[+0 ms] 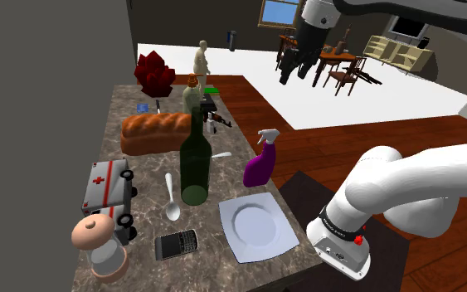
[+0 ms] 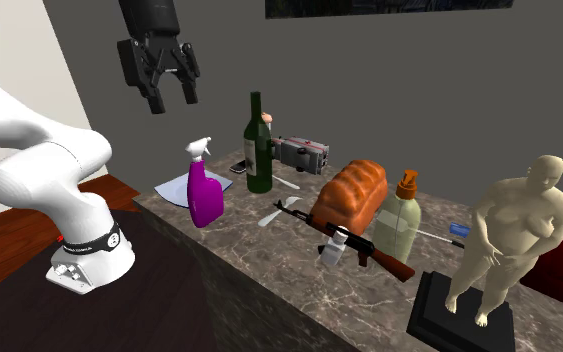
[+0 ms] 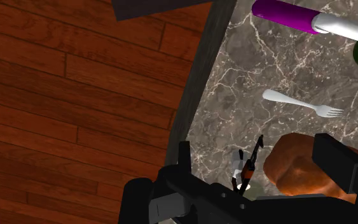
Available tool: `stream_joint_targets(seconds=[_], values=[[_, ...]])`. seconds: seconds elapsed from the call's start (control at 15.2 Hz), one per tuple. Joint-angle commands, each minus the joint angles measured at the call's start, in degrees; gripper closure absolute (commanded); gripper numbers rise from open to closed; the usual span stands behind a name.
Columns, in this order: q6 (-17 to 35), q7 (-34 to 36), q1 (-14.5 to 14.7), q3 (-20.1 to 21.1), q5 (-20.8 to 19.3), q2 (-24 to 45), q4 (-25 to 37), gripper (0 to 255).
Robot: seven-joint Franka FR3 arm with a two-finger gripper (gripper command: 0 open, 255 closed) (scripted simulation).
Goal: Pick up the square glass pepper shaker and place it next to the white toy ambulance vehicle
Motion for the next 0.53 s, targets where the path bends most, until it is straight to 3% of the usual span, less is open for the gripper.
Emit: stream_joint_targets(seconds=[0.0,0.46], values=[[0.00,0.00,0.00,0.00,0.00,0.00,0.00,0],[10.92,1.61,0.10,-0.31,1.21,12.29,0.37,0]])
